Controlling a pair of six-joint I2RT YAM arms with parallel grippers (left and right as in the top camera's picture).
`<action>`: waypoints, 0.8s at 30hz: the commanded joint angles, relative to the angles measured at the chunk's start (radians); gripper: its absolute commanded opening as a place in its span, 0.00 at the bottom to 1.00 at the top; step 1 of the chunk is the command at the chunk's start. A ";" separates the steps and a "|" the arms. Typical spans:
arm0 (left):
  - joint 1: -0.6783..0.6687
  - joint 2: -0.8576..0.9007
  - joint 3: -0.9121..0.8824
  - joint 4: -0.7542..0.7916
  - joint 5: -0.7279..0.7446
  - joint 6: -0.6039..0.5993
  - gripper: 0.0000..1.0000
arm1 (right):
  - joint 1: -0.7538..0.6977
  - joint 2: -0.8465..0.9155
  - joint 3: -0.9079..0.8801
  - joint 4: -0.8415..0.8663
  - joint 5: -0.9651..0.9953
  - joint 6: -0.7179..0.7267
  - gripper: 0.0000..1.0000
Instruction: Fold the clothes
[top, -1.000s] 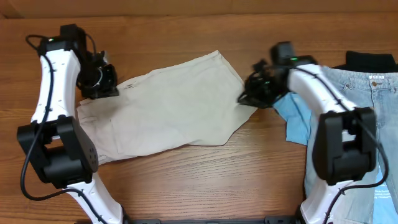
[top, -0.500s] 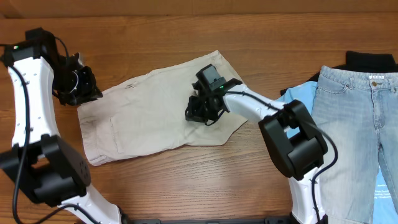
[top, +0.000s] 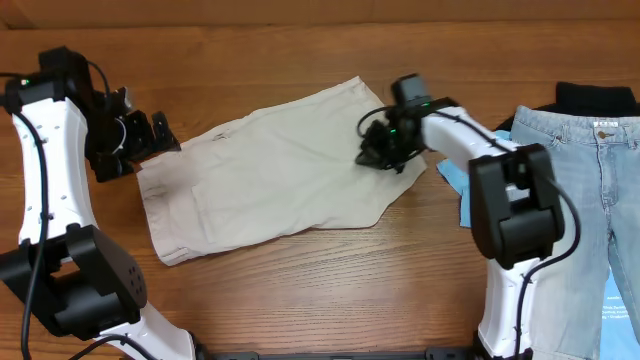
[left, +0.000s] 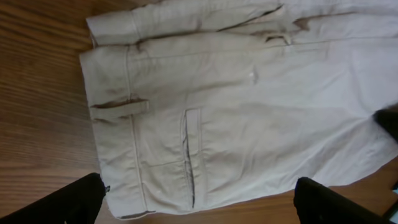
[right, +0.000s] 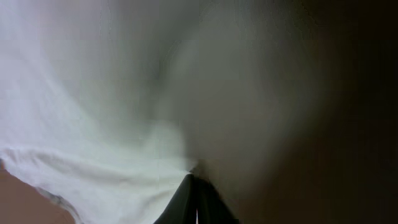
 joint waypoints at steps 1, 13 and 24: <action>-0.001 -0.006 -0.126 0.048 -0.013 0.012 1.00 | -0.023 0.037 -0.031 -0.027 0.155 -0.055 0.04; 0.160 -0.006 -0.356 0.218 -0.004 0.038 1.00 | 0.004 0.006 -0.031 -0.064 0.138 -0.172 0.09; 0.257 0.008 -0.584 0.476 0.260 0.175 1.00 | 0.024 -0.063 0.122 -0.229 0.138 -0.360 0.16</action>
